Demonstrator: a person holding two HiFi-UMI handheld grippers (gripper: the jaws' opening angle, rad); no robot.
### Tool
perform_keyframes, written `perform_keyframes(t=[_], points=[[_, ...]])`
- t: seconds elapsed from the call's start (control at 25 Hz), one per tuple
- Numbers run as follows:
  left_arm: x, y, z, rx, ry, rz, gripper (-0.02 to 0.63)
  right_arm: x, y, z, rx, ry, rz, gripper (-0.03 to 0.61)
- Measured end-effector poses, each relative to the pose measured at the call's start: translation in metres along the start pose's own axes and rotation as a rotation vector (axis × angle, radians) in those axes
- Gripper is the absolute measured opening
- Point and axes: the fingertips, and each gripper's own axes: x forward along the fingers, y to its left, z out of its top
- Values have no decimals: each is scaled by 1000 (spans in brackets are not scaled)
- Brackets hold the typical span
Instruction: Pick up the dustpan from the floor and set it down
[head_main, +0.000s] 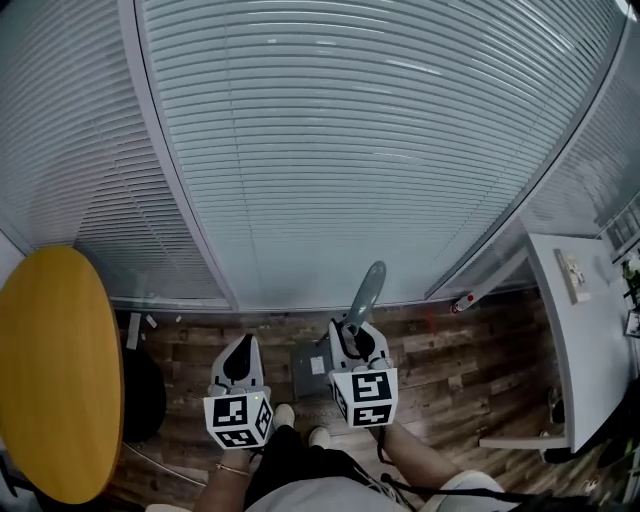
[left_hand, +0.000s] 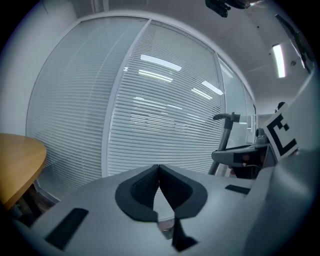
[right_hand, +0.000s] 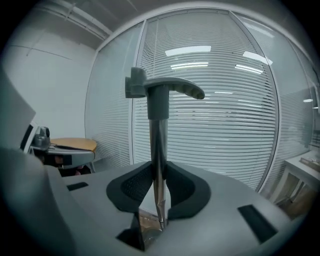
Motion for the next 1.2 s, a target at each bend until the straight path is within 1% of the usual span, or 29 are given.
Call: perform_keyframes(t=[0.08,0.16,0.36,0.72,0.96,1.04,1.2], points=[[6,-11,-2,30,6,-42,18,-7,-8,-3,-4,4,-22,101],[8,-20,-4,59,14,-70,18,-16,-9,-2,-1,-1,-26,101],[19,-34,-14,77,43,-122,18,-24,-16,-10,-8,10,-51,101],[33,-32,-41,77,99,-152,18,-13,-21,-36,1,50,-66,101],[52,-26,-44,112,95,-145,18,21,-26,-39,33,49,-50,100],[59,-25,-47,102,92,-143,18,33,-27,-41,31,49,-49,100],[80,-19,-52,44,107,-164,18,61,-29,-47,31,50,-43,100]])
